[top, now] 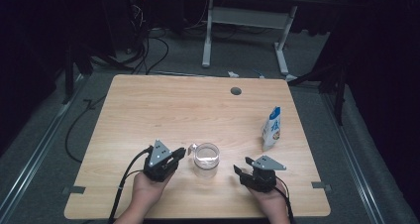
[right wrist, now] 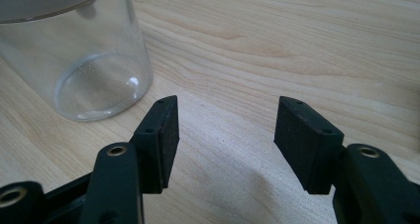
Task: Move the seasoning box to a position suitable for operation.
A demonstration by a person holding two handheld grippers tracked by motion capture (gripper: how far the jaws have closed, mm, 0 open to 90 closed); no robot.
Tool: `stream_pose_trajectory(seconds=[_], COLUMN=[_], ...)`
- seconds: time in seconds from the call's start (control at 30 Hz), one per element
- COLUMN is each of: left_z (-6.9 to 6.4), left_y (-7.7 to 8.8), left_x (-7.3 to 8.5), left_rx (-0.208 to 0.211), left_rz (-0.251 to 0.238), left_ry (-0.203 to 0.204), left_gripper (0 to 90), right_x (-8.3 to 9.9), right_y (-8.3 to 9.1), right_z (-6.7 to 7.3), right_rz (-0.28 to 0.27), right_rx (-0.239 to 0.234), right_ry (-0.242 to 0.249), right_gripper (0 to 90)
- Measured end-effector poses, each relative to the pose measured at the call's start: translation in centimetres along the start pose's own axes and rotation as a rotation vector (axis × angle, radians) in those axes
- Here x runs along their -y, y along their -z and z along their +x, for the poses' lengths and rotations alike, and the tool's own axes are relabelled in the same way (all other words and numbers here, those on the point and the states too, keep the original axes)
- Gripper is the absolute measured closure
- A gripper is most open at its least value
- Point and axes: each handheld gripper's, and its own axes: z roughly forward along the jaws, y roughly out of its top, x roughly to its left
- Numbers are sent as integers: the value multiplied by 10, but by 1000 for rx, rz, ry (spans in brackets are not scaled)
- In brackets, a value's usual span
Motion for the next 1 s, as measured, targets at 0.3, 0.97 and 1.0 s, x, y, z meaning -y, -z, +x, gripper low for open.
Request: stream_pose_trajectory(seconds=[0.3, 0.97, 1.0], left_z=[-1, -8, -8], left_y=[-11, -29, -29], left_x=[-18, -27, -27], left_rx=[2, 4, 4], left_rz=[-23, -20, -20], left_ry=[1, -50, -50], left_gripper=[898, 899, 899], right_x=[0, 0, 0], right_y=[0, 0, 0], right_z=[-1, 0, 0], right_rz=[-1, 1, 1], right_rx=[-1, -5, -5], right_ry=[2, -2, -2], right_gripper=[429, 430, 430])
